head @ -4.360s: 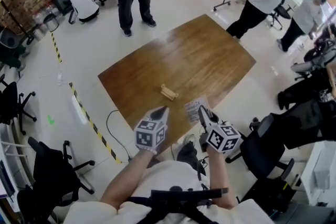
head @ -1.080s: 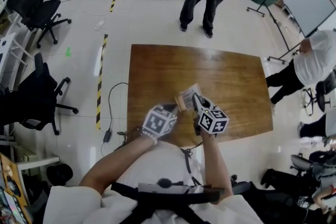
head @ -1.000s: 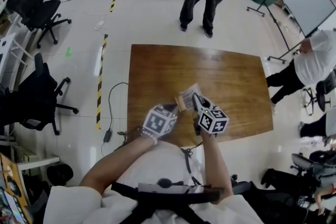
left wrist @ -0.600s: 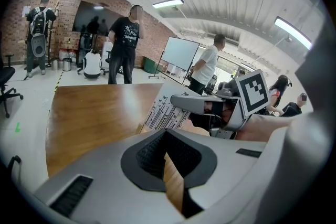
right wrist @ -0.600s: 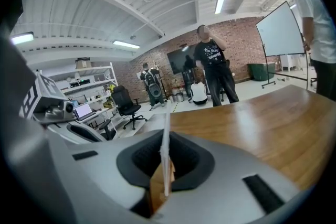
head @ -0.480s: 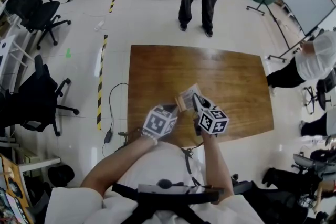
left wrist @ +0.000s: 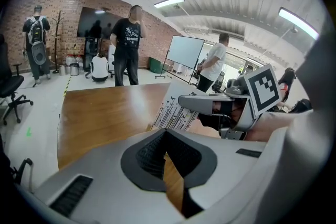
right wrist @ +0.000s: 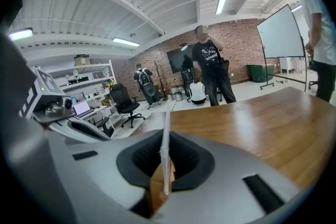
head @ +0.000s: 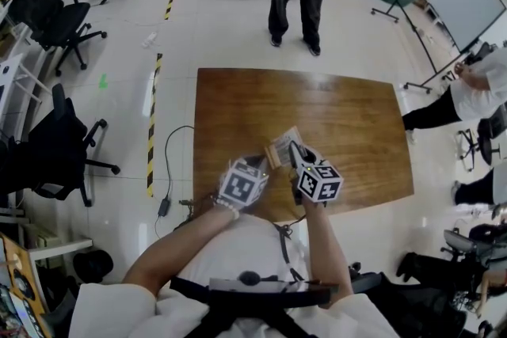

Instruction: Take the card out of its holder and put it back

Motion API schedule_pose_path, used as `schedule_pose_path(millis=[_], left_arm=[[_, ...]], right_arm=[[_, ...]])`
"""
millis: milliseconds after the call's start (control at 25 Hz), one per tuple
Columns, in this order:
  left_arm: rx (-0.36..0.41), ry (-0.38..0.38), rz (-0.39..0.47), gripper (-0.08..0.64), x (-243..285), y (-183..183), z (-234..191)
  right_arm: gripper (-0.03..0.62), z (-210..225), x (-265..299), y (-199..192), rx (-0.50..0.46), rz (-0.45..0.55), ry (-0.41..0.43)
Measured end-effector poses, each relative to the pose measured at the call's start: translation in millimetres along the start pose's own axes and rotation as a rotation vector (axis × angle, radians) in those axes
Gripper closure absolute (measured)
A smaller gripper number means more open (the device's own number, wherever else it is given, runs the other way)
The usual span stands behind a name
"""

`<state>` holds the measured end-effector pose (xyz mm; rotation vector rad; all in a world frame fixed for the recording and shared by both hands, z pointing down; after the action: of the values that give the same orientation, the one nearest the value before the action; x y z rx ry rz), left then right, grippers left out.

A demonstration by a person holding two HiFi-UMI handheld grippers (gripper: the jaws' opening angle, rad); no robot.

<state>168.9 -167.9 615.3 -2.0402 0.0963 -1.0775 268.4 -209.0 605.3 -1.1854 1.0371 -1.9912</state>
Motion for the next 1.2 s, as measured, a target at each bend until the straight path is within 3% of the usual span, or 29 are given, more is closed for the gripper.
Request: schedule_pose_path(millis=[240,1200], left_arm=[[0.042,0.026,0.048,0.563,-6,9,-2],[0.013,0.022,0.048,0.563,-11,4,-4]], right_arm=[[0.571,-2,5,-10,-0.008,-0.015,-0.011],[0.562,4,27,-50,-0.015,-0.099,-0.041]])
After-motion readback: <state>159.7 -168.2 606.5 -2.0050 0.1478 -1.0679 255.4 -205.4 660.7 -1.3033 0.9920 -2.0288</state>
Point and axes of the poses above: the fingertips, and each gripper's own axes: x forward along the fingers, z to its right, y out of its top, the point moved 1 cm from there along -x, backward along the fingers, and after that the axes turned 1 degree about y, right-handed, at the moved point
